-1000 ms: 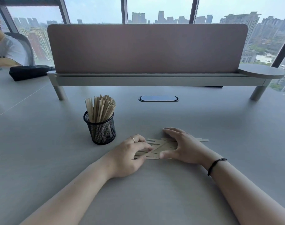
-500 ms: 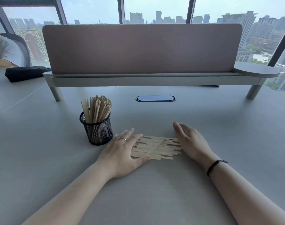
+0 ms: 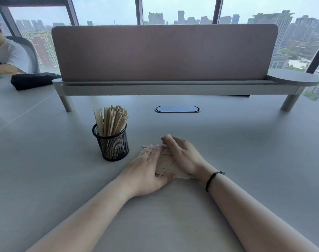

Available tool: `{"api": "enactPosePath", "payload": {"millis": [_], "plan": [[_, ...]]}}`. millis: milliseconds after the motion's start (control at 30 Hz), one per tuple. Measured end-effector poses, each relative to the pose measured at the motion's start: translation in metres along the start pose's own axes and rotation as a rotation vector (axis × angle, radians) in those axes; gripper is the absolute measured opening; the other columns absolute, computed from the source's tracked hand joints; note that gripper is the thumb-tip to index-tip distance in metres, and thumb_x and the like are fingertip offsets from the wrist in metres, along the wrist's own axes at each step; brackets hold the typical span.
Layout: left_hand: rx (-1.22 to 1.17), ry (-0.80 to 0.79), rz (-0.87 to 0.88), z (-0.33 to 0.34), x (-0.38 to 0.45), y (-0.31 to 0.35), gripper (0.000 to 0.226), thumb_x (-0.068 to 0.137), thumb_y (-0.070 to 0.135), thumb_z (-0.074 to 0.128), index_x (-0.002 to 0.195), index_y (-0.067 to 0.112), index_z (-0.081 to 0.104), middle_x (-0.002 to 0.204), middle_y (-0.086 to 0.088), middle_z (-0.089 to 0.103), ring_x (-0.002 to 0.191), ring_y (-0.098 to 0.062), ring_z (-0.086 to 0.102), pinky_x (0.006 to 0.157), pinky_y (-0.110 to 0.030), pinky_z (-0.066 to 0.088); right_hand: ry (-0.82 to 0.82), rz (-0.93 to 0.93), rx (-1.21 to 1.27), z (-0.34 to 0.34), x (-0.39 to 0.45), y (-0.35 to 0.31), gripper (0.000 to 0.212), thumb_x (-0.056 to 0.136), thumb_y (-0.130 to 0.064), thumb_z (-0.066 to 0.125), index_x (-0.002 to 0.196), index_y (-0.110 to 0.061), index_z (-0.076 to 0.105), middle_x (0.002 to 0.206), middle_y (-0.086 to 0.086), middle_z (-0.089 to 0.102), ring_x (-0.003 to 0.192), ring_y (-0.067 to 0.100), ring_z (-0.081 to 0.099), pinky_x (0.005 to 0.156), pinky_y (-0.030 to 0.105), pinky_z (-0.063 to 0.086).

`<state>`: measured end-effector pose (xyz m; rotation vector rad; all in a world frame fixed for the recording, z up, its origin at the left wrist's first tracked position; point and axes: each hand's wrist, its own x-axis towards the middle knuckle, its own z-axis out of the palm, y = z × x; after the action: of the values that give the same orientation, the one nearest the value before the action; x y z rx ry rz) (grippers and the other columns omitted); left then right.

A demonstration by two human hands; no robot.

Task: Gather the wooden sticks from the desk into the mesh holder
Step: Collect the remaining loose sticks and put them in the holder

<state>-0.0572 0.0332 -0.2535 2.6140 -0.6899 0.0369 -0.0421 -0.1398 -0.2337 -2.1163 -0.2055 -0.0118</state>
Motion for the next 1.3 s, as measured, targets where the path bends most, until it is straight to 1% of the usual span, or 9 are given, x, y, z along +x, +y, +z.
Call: {"api": "enactPosePath", "payload": {"millis": [133,267,333,467,567,667,800,1000,1300], "plan": [[0.039,0.014,0.003,0.003,0.004,0.003,0.087,0.082,0.073,0.056,0.152,0.031,0.026,0.159,0.008,0.03,0.15,-0.015,0.018,0.121,-0.035,0.022,0.046,0.06,0.241,0.004,0.009,0.004,0.075,0.086,-0.08,0.034,0.119,-0.023,0.069,0.119,-0.006,0.072,0.117,0.003,0.062,0.11,0.035,0.04],[0.072,0.094,-0.011,0.005,0.002,0.0,0.087,0.075,0.083,0.047,0.143,0.028,0.046,0.149,0.01,0.047,0.141,-0.012,0.036,0.119,-0.035,0.024,0.171,0.101,0.431,-0.011,0.004,0.014,0.059,0.097,-0.063,0.036,0.117,-0.019,0.07,0.116,-0.005,0.073,0.113,0.004,0.065,0.107,0.04,0.044],[0.05,0.142,-0.012,0.004,0.001,-0.003,0.08,0.077,0.081,0.049,0.137,0.028,0.053,0.139,0.012,0.056,0.133,-0.011,0.046,0.116,-0.038,0.027,0.208,0.114,0.402,-0.018,-0.002,0.022,0.062,0.094,-0.068,0.038,0.115,-0.019,0.071,0.115,-0.006,0.073,0.112,0.008,0.066,0.105,0.043,0.045],[-0.096,0.172,-0.011,0.001,0.0,-0.012,0.057,0.083,0.055,0.071,0.129,0.023,0.062,0.125,0.009,0.064,0.118,-0.012,0.056,0.104,-0.034,0.043,0.113,0.077,0.145,-0.021,-0.012,0.024,0.051,0.086,-0.072,0.051,0.115,-0.032,0.066,0.119,-0.017,0.068,0.121,0.003,0.059,0.104,0.028,0.043],[-0.119,0.146,0.008,0.0,-0.001,-0.013,0.052,0.085,0.051,0.068,0.127,0.02,0.064,0.121,0.006,0.065,0.113,-0.015,0.06,0.097,-0.033,0.048,-0.085,-0.008,-0.289,-0.017,-0.018,0.018,0.084,0.074,-0.079,0.058,0.145,-0.036,0.045,0.145,-0.015,0.05,0.138,0.004,0.041,0.116,0.028,0.03],[-0.067,0.138,-0.002,0.002,0.0,-0.012,0.053,0.085,0.048,0.065,0.131,0.021,0.062,0.123,0.001,0.062,0.115,-0.02,0.057,0.1,-0.035,0.045,-0.211,-0.185,-0.619,-0.01,-0.019,0.019,0.104,0.068,-0.084,0.059,0.154,-0.035,0.027,0.158,-0.019,0.03,0.149,0.004,0.016,0.12,0.024,0.007],[-0.022,0.122,-0.004,0.003,0.0,-0.009,0.053,0.091,0.042,0.066,0.14,0.024,0.055,0.128,-0.003,0.056,0.122,-0.021,0.048,0.105,-0.032,0.038,-0.179,-0.216,-0.575,-0.008,-0.015,0.025,0.094,0.067,-0.085,0.057,0.147,-0.038,0.04,0.143,-0.02,0.044,0.137,0.007,0.033,0.116,0.028,0.025],[0.016,0.117,-0.001,-0.001,-0.002,-0.008,0.057,0.085,0.051,0.042,0.132,0.026,0.062,0.116,-0.002,0.065,0.112,-0.026,0.056,0.098,-0.042,0.044,-0.104,-0.27,-0.588,-0.007,-0.014,0.022,0.064,0.071,-0.079,0.051,0.115,-0.036,0.067,0.096,-0.011,0.048,0.099,0.012,0.045,0.089,0.028,0.038],[0.158,0.167,0.056,0.004,-0.002,-0.009,0.027,0.098,0.029,0.047,0.11,0.02,0.069,0.098,-0.001,0.062,0.093,-0.027,0.06,0.077,-0.041,0.051,-0.06,-0.285,-0.641,-0.005,-0.012,0.021,0.059,0.076,-0.078,0.045,0.108,-0.033,0.067,0.098,-0.011,0.058,0.1,0.015,0.056,0.086,0.032,0.042]]}}
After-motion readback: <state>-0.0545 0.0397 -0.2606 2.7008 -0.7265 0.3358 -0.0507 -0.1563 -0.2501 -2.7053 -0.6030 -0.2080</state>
